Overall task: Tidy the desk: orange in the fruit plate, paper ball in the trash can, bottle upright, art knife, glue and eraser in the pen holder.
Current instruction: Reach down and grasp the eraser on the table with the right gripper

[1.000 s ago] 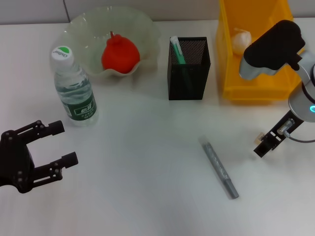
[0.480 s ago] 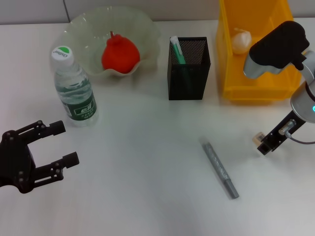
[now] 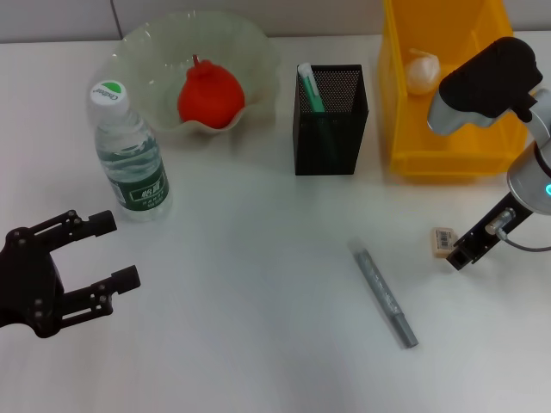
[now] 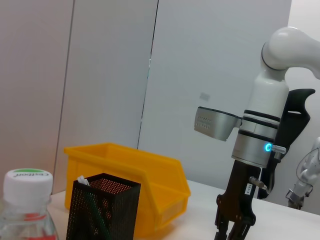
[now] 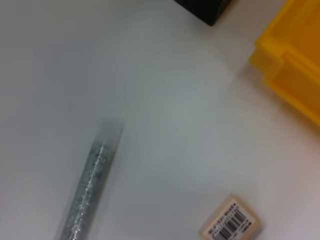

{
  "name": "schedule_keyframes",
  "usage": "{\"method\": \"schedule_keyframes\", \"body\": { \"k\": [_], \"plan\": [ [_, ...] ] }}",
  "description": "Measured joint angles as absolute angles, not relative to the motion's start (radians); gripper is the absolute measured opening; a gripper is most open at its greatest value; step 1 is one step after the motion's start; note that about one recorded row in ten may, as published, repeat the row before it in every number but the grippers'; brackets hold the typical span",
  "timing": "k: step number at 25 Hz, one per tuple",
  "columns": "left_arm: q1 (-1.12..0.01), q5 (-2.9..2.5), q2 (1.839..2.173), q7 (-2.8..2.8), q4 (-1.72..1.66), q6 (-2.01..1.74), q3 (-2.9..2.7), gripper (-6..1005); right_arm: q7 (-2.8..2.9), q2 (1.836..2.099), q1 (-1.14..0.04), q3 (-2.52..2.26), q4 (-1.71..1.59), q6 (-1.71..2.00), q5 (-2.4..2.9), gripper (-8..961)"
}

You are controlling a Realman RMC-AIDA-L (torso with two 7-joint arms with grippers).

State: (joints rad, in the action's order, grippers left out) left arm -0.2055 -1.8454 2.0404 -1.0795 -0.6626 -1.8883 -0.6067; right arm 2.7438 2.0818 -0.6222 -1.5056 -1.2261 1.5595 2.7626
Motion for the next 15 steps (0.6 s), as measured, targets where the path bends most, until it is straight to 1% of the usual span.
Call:
{"method": "schedule_keyframes", "body": {
  "k": [15],
  "plan": [
    [-0.206, -1.845, 2.043, -1.074, -0.663, -1.877, -0.606, 769, 2.751, 2.082, -0.630, -1.491, -1.251, 1.560, 2.756, 460]
  ]
}}
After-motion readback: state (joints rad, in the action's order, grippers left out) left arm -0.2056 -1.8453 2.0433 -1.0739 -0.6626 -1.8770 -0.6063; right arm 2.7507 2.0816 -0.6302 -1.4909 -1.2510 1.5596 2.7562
